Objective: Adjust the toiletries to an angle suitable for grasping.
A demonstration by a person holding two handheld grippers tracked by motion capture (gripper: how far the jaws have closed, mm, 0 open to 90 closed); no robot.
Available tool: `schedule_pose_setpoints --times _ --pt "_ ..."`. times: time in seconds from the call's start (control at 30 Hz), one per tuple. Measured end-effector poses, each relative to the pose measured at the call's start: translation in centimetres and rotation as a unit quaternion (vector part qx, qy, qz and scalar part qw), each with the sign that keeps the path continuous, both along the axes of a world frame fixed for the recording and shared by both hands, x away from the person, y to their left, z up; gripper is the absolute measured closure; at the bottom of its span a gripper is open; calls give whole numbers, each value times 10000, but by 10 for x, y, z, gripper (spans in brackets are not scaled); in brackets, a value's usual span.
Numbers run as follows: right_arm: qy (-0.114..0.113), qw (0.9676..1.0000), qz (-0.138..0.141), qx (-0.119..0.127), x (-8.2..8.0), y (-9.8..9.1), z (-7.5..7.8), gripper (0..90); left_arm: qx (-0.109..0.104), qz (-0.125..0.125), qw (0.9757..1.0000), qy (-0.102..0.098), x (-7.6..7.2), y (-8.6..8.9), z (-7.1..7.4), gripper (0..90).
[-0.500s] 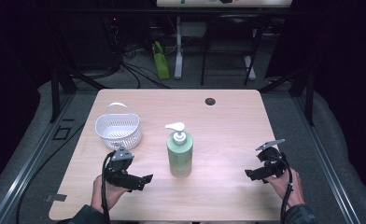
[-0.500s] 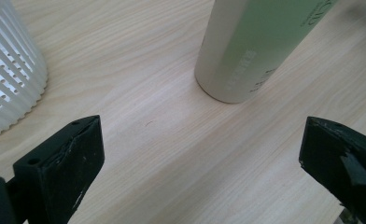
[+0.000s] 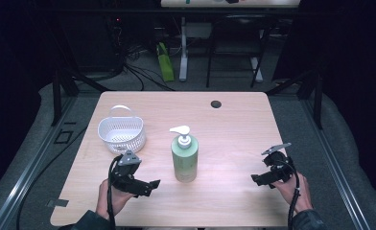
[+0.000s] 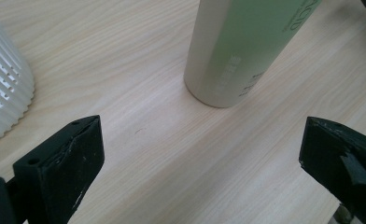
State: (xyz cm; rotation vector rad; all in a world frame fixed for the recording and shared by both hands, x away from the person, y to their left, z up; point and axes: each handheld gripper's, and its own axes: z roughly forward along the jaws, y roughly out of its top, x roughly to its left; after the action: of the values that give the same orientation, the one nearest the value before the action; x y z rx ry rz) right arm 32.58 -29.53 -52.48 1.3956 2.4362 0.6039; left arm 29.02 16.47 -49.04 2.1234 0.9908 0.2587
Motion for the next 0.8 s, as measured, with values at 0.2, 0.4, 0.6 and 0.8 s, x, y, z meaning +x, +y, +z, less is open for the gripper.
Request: schedule_pose_setpoints --times 0.2,0.4,0.6,0.8 --pt "28 10000 -20 11 0 0 -1 15 -49 -140 9999 -51 0 -10 3 0" --pt "44 10000 10 -8 1 1 -2 15 -132 -269 9994 -167 2 -22 7 0" --pt "46 10000 9 -23 1 1 -2 16 -183 -309 9989 -315 5 -32 11 0" --pt "68 10000 -1 4 2 1 -3 17 -309 -305 9981 -438 7 -36 15 0"
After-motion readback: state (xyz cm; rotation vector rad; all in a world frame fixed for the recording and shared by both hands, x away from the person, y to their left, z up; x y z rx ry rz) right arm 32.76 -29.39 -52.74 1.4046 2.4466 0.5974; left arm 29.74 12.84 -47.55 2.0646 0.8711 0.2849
